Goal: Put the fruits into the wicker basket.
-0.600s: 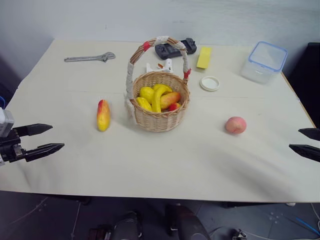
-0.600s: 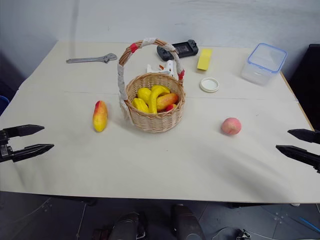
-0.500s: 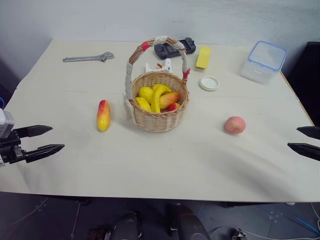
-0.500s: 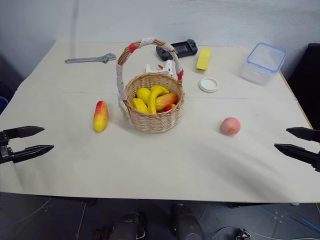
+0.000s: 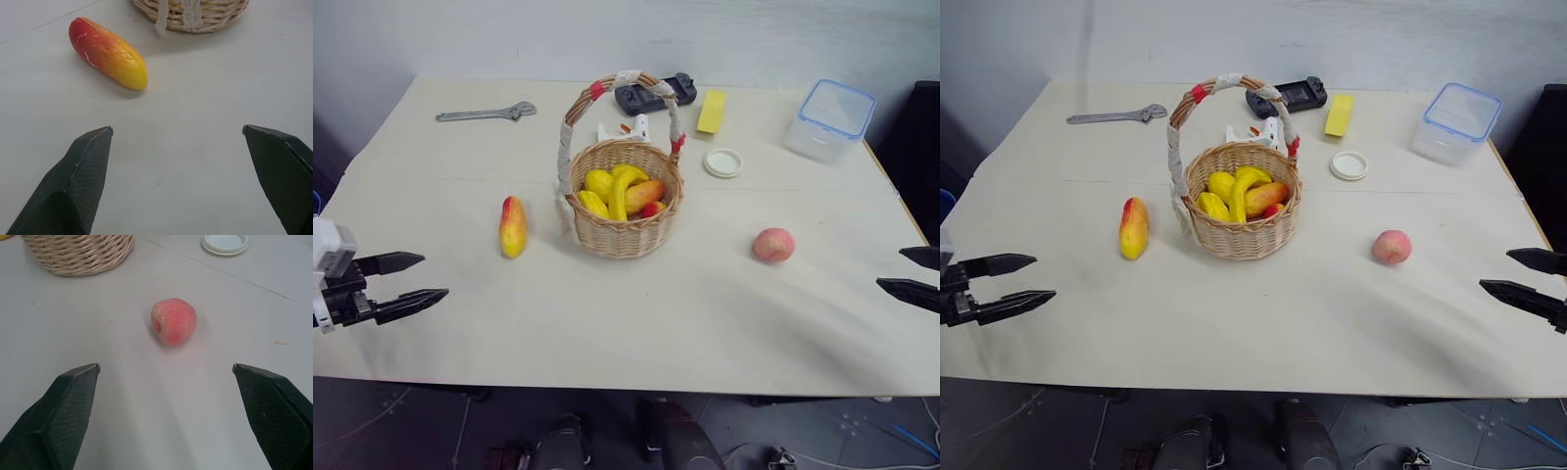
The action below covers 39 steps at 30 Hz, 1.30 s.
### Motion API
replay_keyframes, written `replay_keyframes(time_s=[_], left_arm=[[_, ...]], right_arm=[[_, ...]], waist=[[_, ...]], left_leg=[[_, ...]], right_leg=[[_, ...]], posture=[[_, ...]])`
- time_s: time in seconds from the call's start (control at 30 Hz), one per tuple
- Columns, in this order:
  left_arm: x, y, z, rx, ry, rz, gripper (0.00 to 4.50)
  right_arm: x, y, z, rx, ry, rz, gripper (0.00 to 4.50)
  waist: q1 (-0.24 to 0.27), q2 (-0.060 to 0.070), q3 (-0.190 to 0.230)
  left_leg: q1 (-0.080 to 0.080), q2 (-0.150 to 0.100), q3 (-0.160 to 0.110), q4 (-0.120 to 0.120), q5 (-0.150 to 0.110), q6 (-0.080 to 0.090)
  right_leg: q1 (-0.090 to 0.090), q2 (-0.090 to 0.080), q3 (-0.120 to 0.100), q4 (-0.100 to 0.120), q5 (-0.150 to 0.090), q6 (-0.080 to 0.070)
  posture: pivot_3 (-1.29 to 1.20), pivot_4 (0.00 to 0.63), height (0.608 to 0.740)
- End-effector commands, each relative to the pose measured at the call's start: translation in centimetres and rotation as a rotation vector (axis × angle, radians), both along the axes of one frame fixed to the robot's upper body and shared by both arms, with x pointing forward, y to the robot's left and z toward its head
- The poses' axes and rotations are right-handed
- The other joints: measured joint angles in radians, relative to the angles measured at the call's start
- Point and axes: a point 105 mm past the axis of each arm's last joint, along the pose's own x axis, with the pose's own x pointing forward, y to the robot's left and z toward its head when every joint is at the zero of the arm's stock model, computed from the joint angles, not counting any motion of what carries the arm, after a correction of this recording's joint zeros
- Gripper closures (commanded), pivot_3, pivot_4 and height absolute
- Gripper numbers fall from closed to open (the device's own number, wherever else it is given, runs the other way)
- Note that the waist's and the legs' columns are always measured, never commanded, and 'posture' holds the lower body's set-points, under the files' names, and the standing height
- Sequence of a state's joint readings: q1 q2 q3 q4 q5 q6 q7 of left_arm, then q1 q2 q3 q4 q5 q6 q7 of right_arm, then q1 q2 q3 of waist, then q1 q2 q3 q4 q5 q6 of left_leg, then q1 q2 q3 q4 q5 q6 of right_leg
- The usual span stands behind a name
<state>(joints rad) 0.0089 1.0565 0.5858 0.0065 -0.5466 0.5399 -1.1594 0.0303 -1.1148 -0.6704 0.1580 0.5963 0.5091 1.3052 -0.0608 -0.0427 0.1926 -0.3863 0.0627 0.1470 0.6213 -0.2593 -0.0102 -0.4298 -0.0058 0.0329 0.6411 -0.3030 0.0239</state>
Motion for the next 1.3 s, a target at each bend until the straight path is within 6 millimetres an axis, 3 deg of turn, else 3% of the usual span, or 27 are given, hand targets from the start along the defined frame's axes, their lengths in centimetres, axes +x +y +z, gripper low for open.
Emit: replay_keyframes(time_s=[0.03,0.13,0.27,0.53,0.77,0.97,1.1,1.23,1.3], left_arm=[[0.8,-0.4,1.7,-0.052,-0.068,0.055,0.03],[2.4,-0.9,1.8,-0.094,-0.025,0.179,0.03],[5.2,-1.8,1.1,-0.160,0.104,0.386,0.03],[9.3,-4.2,-0.1,-0.183,0.220,0.553,0.03],[13.0,-5.4,-1.7,-0.141,0.219,0.558,0.03],[15.6,-6.2,-2.8,-0.160,0.230,0.540,0.03],[16.3,-6.8,-3.1,-0.164,0.216,0.506,0.96],[16.0,-6.7,-3.2,-0.152,0.222,0.470,2.23],[15.5,-6.1,-3.2,-0.141,0.233,0.460,2.58]], right_arm=[[-0.1,0.5,0.5,-0.016,-0.024,0.007,0.00],[0.0,2.6,1.9,0.017,-0.063,0.070,0.00],[-0.4,6.9,3.7,0.067,-0.116,0.197,0.00],[-2.3,14.0,5.7,0.074,-0.210,0.414,0.00],[-3.5,17.1,6.6,0.109,-0.249,0.505,0.00],[-3.7,18.3,7.6,0.126,-0.285,0.519,0.00],[-3.6,18.6,7.8,0.114,-0.295,0.506,0.00],[-3.6,18.7,8.1,0.115,-0.298,0.497,0.00],[-3.6,18.8,8.2,0.114,-0.298,0.492,0.00]], waist=[[0.001,0.000,0.000],[0.001,0.000,0.000],[0.004,0.000,0.000],[0.005,-0.003,0.001],[0.010,-0.003,0.001],[0.010,-0.003,0.001],[0.010,-0.003,0.001],[0.008,-0.003,0.001],[0.008,-0.003,0.001]], left_leg=[[0.000,0.000,0.000,0.000,0.001,0.001],[0.000,0.000,0.000,0.001,0.002,0.003],[0.000,0.000,-0.001,0.006,0.003,0.003],[0.000,-0.001,-0.002,0.010,0.005,0.001],[0.000,-0.001,-0.002,0.010,0.006,-0.001],[-0.001,-0.001,-0.002,0.011,0.005,0.000],[-0.001,-0.001,-0.001,0.011,0.005,0.000],[-0.001,-0.001,-0.001,0.010,0.005,0.000],[-0.001,-0.001,-0.001,0.010,0.006,0.000]], right_leg=[[0.000,0.000,0.000,0.000,0.000,0.000],[0.000,0.000,0.000,0.002,0.000,0.001],[0.001,0.000,0.000,0.007,0.002,0.004],[0.001,0.001,0.001,0.012,0.003,0.007],[0.001,0.001,0.001,0.012,0.003,0.007],[0.001,0.000,0.001,0.012,0.003,0.007],[0.000,0.000,0.001,0.012,0.003,0.007],[0.000,0.000,0.001,0.012,0.003,0.007],[0.000,0.000,0.001,0.012,0.003,0.007]], posture=[[0.00,0.150,0.740],[0.00,0.150,0.740],[0.00,0.150,0.740],[0.00,0.150,0.740],[0.00,0.150,0.740],[0.00,0.150,0.740],[0.00,0.150,0.740],[0.00,0.150,0.740],[0.00,0.150,0.740]])
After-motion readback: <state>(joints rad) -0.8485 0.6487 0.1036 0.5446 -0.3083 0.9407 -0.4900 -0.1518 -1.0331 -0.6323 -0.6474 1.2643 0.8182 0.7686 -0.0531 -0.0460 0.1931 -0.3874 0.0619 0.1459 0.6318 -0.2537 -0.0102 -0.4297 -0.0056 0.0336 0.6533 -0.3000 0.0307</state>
